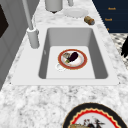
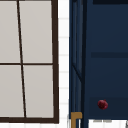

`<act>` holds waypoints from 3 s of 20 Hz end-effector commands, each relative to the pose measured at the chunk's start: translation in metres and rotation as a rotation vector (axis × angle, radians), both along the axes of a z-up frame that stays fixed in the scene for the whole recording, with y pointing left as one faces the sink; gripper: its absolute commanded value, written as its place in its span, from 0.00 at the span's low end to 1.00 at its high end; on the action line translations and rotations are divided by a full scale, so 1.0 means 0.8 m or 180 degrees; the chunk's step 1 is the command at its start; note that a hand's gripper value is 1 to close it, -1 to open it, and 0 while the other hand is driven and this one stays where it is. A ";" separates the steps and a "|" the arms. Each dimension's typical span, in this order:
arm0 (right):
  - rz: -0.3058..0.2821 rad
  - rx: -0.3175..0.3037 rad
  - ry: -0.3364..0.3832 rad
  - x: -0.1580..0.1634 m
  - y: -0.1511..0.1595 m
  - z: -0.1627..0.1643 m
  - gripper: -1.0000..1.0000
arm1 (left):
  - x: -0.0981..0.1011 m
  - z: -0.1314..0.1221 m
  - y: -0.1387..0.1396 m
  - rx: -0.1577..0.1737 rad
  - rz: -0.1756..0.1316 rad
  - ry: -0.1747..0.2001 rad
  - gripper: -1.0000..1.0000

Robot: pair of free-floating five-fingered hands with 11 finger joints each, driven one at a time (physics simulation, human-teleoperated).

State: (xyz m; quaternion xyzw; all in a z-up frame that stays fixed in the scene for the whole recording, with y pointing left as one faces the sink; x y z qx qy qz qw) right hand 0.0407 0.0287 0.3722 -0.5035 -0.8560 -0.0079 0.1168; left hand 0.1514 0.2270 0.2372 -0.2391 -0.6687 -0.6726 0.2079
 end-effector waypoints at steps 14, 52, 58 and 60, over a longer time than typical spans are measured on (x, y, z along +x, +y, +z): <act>0.0060 -0.0625 0.0278 -0.007 0.017 -0.036 0.00 | 0.000 0.000 0.000 0.0000 0.0000 0.0000 0.50; 0.0382 -0.1346 -0.0475 -0.049 -0.107 -0.048 0.00 | 0.000 0.000 0.000 0.0000 0.0000 0.0000 0.50; 0.0371 -0.1255 -0.0440 -0.045 -0.150 -0.056 0.00 | 0.000 0.000 0.000 0.0000 0.0000 0.0000 0.50; 0.0367 -0.1239 -0.0460 -0.044 -0.165 -0.055 0.00 | 0.000 0.000 0.000 0.0000 0.0000 0.0000 0.50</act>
